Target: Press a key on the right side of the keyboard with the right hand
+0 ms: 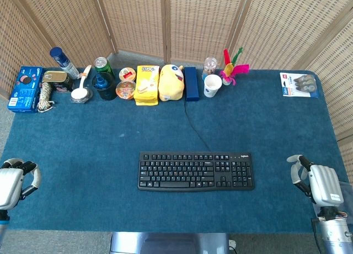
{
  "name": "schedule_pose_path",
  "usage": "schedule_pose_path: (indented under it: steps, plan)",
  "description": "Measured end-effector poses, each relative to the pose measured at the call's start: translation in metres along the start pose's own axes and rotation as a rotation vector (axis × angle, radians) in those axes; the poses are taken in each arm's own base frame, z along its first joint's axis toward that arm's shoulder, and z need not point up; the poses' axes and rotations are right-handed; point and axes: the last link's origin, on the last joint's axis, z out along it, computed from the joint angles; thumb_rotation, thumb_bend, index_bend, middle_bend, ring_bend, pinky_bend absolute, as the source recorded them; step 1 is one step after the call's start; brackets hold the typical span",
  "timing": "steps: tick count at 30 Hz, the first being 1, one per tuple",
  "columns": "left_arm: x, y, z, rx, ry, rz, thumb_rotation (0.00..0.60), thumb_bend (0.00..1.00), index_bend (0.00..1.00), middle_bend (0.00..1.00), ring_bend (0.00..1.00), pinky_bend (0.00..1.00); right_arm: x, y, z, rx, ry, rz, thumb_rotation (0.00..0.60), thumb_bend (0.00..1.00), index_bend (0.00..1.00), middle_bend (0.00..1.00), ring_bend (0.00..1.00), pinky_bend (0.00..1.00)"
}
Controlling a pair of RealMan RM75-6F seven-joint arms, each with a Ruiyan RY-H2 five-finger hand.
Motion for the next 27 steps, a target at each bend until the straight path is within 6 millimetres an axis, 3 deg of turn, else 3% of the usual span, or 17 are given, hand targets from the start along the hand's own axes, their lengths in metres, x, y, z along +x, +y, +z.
schedule_pose_path:
  steps: [12,17,20,22,25,27]
  plan:
    - [0.001,0.0,-0.001,0.0,0.0,0.001,0.014,0.53,0.61,0.58,0.5,0.29,-0.003,0.002,0.001,-0.004,-0.009,0.013,0.0,0.6,0.38,0.57,0.63,0.68]
    - [0.01,0.0,0.002,-0.009,0.028,0.008,0.014,0.53,0.61,0.58,0.5,0.29,0.003,-0.009,0.008,0.046,-0.001,0.047,0.0,0.6,0.37,0.57,0.65,0.68]
    - [0.016,0.001,0.007,-0.021,0.041,0.013,0.014,0.53,0.61,0.58,0.5,0.29,0.007,-0.021,0.018,0.092,-0.011,0.087,0.0,0.6,0.36,0.68,0.79,0.74]
    - [0.02,0.003,0.011,-0.029,0.048,0.016,0.014,0.53,0.61,0.58,0.5,0.29,0.009,-0.031,0.027,0.126,-0.027,0.107,0.0,0.59,0.36,0.82,0.94,0.85]
    - [0.025,0.007,0.018,-0.043,0.056,0.014,0.016,0.53,0.61,0.58,0.5,0.29,0.01,-0.047,0.042,0.172,-0.066,0.132,0.0,0.6,0.36,0.97,1.0,0.97]
    - [0.027,0.009,0.021,-0.05,0.056,0.012,0.015,0.53,0.61,0.58,0.5,0.29,0.009,-0.054,0.05,0.188,-0.107,0.149,0.0,0.61,0.36,1.0,1.0,1.0]
